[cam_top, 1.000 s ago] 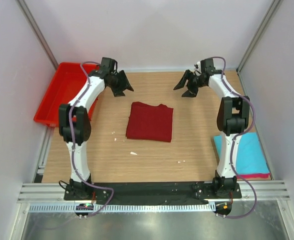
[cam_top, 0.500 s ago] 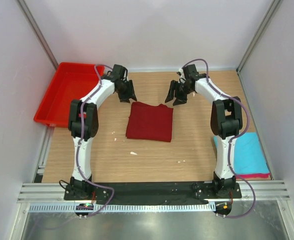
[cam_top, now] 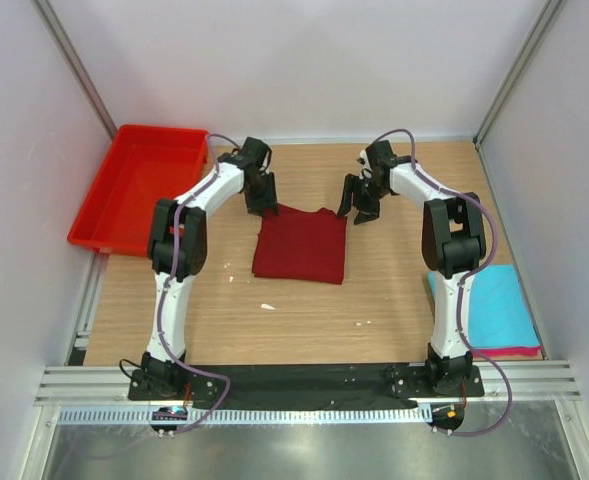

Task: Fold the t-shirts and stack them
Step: Fold the tshirt

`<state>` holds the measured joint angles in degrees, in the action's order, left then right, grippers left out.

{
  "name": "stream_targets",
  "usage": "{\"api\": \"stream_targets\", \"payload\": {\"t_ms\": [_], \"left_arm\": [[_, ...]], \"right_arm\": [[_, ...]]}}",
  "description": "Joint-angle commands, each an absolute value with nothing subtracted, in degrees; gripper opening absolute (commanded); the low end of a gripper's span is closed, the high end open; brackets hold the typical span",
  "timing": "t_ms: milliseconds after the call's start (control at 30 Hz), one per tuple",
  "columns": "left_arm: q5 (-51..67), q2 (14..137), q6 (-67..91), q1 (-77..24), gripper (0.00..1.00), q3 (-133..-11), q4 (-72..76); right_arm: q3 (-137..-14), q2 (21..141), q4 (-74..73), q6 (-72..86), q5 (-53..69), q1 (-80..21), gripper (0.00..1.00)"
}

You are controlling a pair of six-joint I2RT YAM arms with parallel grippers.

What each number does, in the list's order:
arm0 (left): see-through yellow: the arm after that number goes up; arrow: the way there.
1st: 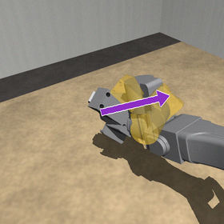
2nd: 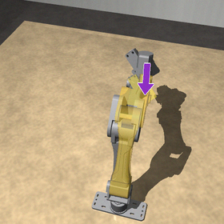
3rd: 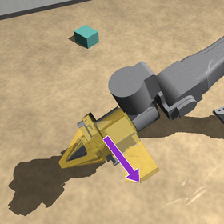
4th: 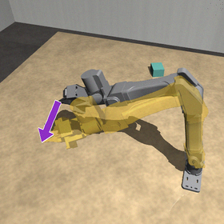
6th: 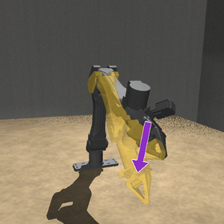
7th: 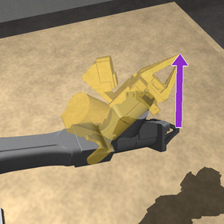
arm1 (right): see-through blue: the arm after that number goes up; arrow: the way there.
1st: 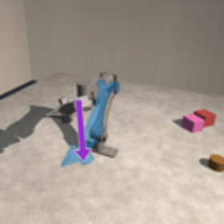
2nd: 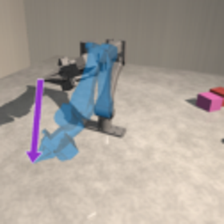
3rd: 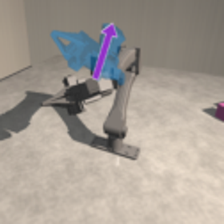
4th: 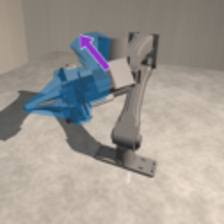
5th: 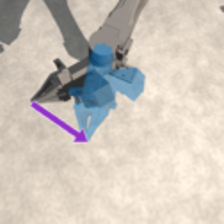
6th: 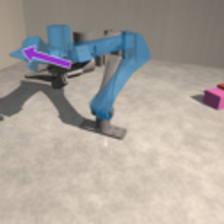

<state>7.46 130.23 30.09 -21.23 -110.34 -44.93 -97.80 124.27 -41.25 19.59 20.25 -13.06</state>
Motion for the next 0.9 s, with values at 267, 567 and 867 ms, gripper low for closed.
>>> {"api": "stream_targets", "payload": {"t_ms": [267, 567, 867], "left_arm": [[5.1, 128.5, 32.3, -20.8, 0.47, -108.4, -44.4], [5.9, 129.9, 32.7, -20.8, 0.4, -109.7, -43.0], [5.3, 131.5, 32.3, -20.8, 0.39, -110.9, -42.4]], "right_arm": [[-97.3, 122.5, -38.9, 20.1, 20.3, -13.5, 0.62], [-99.7, 124.6, -38.6, 20.5, 20.5, -14.5, 0.58], [-102.2, 126.4, -39.3, 20.8, 20.9, -15.3, 0.49]]}}
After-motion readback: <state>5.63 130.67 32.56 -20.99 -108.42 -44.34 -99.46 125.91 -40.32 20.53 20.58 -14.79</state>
